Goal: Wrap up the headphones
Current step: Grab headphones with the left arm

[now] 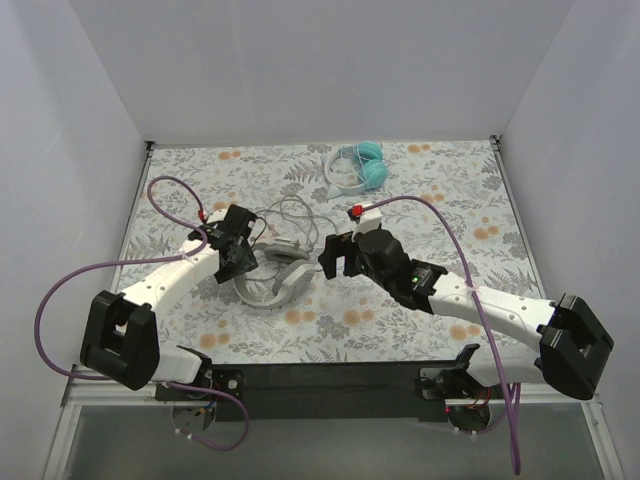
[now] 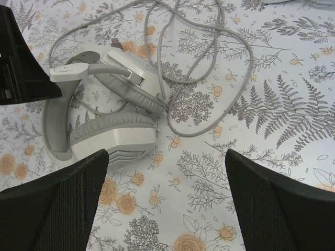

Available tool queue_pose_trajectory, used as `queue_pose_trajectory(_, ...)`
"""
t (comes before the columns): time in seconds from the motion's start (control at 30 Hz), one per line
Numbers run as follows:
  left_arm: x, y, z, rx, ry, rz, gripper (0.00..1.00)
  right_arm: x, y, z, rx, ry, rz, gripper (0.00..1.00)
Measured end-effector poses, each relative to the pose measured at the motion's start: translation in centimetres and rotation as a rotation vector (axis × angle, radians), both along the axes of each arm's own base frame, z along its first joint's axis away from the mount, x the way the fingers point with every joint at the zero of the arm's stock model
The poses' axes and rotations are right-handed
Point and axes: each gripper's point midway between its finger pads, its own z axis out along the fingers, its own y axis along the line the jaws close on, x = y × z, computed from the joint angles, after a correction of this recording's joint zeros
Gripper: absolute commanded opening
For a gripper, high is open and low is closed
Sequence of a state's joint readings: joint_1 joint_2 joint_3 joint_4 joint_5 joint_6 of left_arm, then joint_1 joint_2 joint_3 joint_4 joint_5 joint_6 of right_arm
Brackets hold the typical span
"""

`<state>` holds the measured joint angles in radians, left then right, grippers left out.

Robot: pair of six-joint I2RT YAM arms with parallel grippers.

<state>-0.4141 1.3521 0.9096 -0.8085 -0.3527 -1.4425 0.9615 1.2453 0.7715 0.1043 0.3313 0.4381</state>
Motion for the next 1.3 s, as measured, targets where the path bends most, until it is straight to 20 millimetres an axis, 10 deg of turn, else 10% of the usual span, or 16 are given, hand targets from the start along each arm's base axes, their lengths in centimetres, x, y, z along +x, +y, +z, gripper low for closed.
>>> queue_pose_trajectory(0.37, -0.2, 0.2, -3.8, 0.019, 0.049, -0.004, 0.49, -0.1, -0.2, 0.8, 0.016, -0.012, 0.001, 0.98)
queue_pose_trajectory(0.53, -0.3, 0.2, -5.2, 0.001, 0.041, -0.005, 0.31, -0.3, -0.1, 0.8, 0.016, -0.011, 0.014, 0.98)
queue_pose_trajectory(0.6, -0.3, 0.2, -5.6, -0.001, 0.035, -0.004, 0.03, -0.4, 0.0, 0.8, 0.014, -0.012, 0.024, 0.98)
queue_pose_trajectory(0.87, 1.7, -0.6, -3.5, -0.023, -0.033, -0.043, 0.00, -0.1, 0.7, 1.1, -0.060, -0.051, 0.043, 0.98)
queue_pose_trajectory(1.13, 3.3, -0.7, -0.1, 0.005, -0.073, -0.087, 0.00, 5.2, 5.0, 7.3, -0.115, -0.222, -0.048, 0.98)
queue_pose_trajectory(1.3, 2.8, -0.4, 0.7, 0.017, -0.070, -0.108, 0.00, 9.6, 6.1, 6.0, -0.197, -0.227, -0.127, 0.98)
